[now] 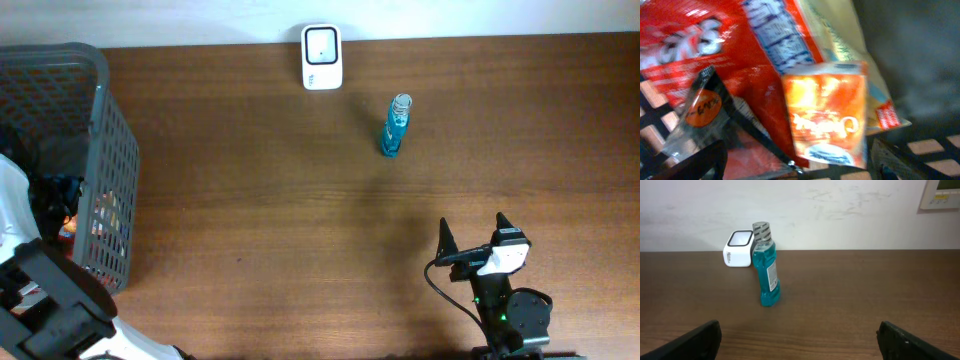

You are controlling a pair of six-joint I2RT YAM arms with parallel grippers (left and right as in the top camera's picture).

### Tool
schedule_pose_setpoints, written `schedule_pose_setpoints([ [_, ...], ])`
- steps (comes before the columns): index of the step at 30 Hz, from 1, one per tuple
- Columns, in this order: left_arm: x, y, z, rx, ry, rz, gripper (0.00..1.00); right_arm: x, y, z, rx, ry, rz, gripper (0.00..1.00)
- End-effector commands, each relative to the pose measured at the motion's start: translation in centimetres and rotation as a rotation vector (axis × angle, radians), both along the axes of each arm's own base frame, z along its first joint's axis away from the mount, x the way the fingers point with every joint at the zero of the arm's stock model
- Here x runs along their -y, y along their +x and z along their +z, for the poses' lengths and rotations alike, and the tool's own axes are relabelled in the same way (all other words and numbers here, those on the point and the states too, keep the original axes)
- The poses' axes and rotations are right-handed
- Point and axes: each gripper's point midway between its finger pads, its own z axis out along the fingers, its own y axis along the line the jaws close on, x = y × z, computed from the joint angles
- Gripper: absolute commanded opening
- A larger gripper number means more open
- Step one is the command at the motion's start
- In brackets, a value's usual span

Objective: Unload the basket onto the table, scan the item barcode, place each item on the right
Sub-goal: 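Grasp the small orange snack box in the basket with the left gripper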

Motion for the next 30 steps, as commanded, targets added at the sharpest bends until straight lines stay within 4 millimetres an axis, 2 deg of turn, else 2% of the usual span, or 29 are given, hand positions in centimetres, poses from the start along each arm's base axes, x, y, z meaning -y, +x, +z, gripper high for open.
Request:
schedule_pose_setpoints([
  [1,-1.2,-1.0,0.4,-0.036,0.069,0.036,0.92,0.0,0.0,-0.3,-0.006,0.003,-0.001,0.98],
  [5,-0.8,0.2,0.1,0.017,0.045,0.031,0.91,0.0,0.0,-0.3,-0.006,0.003,-0.001,0.98],
  [6,-0.3,1.3,-0.1,0.069,0.013,0.024,0.74,0.0,0.0,-0.3,-0.006,0.003,-0.001,0.98],
  [7,0.0,1.8,-0.4,0.091,0.0,0.019,0.7,0.0,0.0,-0.3,-0.006,0.003,-0.001,0.98],
  [9,1.0,3.4,-1.5,0.155,-0.037,-0.002,0.66,0.0,0.0,-0.3,-0.006,0.003,-0.001,0.98],
  [12,2.1,4.4,-3.0,0.181,-0.041,-0.035,0.68,0.0,0.0,-0.3,-0.006,0.003,-0.001,0.98],
  [14,2.4,4.7,-3.2,0.185,-0.04,-0.049,0.63,0.0,0.0,-0.4,-0.006,0.003,-0.001,0.98],
  [16,2.4,4.6,-3.2,0.184,-0.039,-0.048,0.47,0.0,0.0,-0.3,-0.006,0.003,-0.001,0.98],
  [20,2.2,4.5,-3.2,0.177,-0.032,-0.092,0.24,0.0,0.0,-0.3,-0.006,0.003,-0.001,0.98],
  [22,1.9,4.6,-2.9,0.177,-0.013,-0.127,0.09,0.0,0.0,-0.3,-0.006,0.003,-0.001,0.98],
  [23,1.7,5.0,-2.5,0.186,-0.003,-0.157,0.0,0.0,0.0,-0.3,-0.006,0.003,-0.001,0.98],
  [24,1.5,5.3,-1.8,0.196,0.007,-0.175,0.0,0.0,0.0,-0.3,-0.006,0.003,-0.001,0.98],
  [26,0.9,6.2,0.8,0.236,0.037,-0.18,0.0,0.0,0.0,-0.3,-0.006,0.003,-0.001,0.98],
  [30,-0.3,8.2,10.1,0.406,0.161,-0.191,0.0,0.0,0.0,-0.3,-0.006,0.003,-0.001,0.98],
])
